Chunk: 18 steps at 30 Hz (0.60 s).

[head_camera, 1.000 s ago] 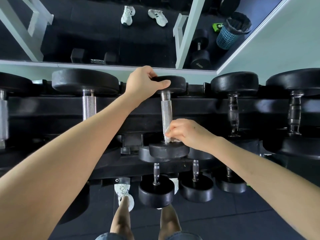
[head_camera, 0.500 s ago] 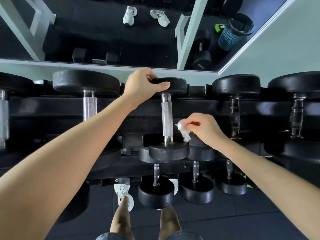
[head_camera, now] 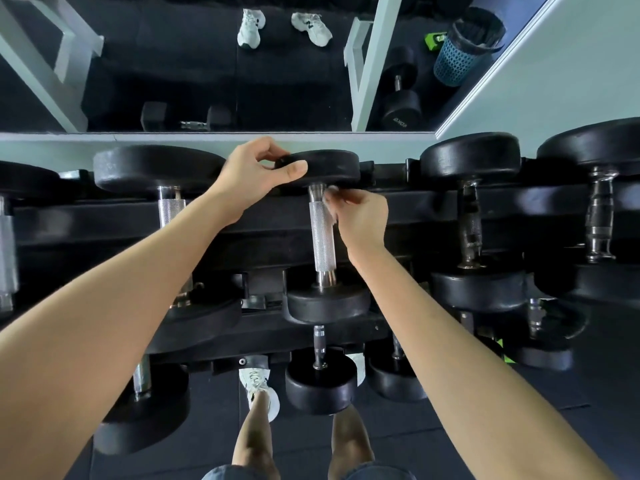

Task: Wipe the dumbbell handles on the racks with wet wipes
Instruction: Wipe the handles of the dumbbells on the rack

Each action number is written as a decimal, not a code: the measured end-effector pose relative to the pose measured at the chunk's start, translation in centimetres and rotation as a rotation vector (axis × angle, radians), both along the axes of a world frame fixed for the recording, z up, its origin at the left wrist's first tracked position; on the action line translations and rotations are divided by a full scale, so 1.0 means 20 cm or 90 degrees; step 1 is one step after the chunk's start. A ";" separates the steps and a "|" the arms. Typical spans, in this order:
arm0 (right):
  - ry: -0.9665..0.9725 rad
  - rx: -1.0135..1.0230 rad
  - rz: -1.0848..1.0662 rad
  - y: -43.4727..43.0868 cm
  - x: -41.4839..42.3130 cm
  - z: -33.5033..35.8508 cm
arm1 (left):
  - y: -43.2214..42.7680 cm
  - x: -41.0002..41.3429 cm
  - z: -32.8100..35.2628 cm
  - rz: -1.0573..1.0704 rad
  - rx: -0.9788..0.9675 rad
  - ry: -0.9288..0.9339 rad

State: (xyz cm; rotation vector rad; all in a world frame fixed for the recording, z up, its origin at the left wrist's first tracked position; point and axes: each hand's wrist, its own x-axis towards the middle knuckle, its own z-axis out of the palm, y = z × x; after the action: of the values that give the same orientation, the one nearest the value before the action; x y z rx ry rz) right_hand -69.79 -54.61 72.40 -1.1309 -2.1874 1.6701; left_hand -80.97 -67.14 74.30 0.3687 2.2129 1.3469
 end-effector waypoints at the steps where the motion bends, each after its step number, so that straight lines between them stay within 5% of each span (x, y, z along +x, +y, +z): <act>1: -0.018 0.052 0.028 -0.02 0.05 -0.01 | 0.00 0.00 0.00 -0.003 0.000 0.001; 5: -0.069 0.152 0.128 -0.04 0.26 -0.04 | 0.01 0.01 0.01 -0.003 -0.004 0.000; 10: -0.009 0.187 0.058 0.00 -0.01 0.00 | 0.02 0.02 0.03 0.001 0.001 0.002; 18: -0.162 0.183 0.232 0.00 0.32 -0.06 | 0.02 0.02 0.03 -0.004 -0.017 0.013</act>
State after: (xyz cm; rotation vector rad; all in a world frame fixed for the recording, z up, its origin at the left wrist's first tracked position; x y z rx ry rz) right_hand -63.48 -54.55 71.14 -0.9539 -2.8259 1.3168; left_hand -80.57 -66.73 74.87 0.3810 2.2429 1.3155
